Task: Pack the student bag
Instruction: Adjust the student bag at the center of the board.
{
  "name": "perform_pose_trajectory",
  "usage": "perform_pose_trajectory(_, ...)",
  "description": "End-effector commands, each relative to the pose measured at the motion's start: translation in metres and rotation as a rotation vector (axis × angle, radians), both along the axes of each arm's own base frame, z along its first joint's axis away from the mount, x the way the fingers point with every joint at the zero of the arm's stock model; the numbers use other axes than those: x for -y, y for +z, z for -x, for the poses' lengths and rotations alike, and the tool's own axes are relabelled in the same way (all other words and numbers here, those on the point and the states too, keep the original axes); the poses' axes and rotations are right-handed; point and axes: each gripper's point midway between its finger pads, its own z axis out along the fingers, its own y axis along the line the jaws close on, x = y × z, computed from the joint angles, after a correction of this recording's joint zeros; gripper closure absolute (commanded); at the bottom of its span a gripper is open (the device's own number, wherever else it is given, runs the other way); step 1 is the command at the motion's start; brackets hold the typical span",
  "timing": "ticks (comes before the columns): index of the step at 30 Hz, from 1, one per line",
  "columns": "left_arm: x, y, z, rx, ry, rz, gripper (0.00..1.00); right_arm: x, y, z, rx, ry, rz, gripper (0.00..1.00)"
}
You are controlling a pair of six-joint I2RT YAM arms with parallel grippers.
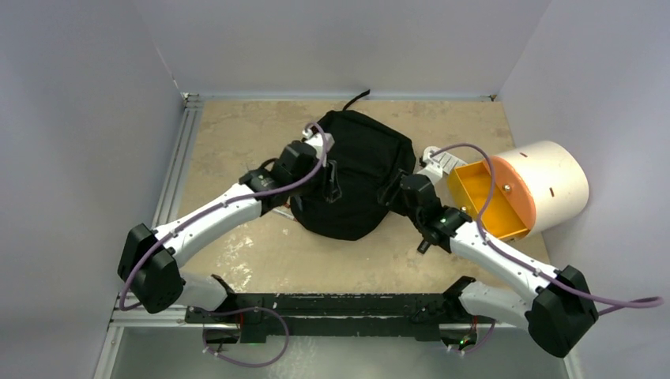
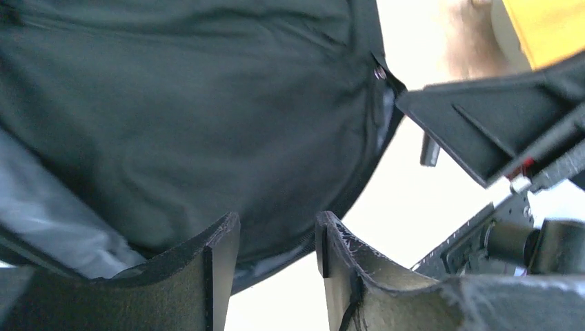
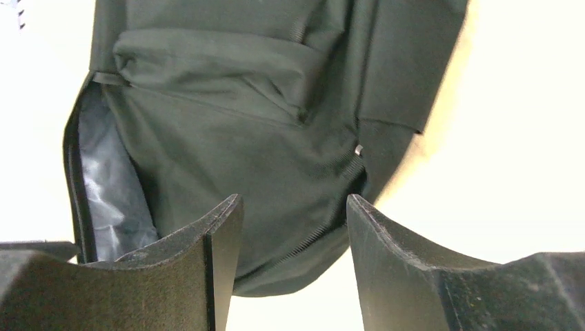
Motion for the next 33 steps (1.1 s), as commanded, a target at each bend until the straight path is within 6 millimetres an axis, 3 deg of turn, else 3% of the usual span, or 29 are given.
perform_pose_trajectory(1, 0.032, -0.012, 0.029, 0.012, -0.092, -0.004, 0.57, 0.015, 0.002, 0.006, 0.009, -0.106, -0.074, 0.42)
perform_pose_trajectory(10, 0.041, -0.1, 0.095, -0.1, -0.092, -0.09, 0.6, 0.029, 0.012, 0.015, 0.049, -0.192, -0.175, 0.44)
perform_pose_trajectory(14, 0.03, -0.137, 0.115, -0.157, -0.038, -0.149, 0.62, 0.03, 0.015, 0.015, 0.058, -0.201, -0.196, 0.45)
perform_pose_trajectory(19, 0.01, -0.172, 0.122, -0.234, 0.06, -0.218, 0.62, 0.025, 0.009, 0.014, 0.039, -0.184, -0.184, 0.45)
perform_pose_trajectory(27, -0.006, -0.191, 0.123, -0.276, 0.142, -0.293, 0.63, 0.014, 0.0, 0.009, 0.012, -0.121, -0.131, 0.46)
perform_pose_trajectory(33, -0.038, -0.192, 0.118, -0.285, 0.245, -0.357, 0.62, 0.004, -0.015, 0.0, -0.048, -0.027, -0.078, 0.46)
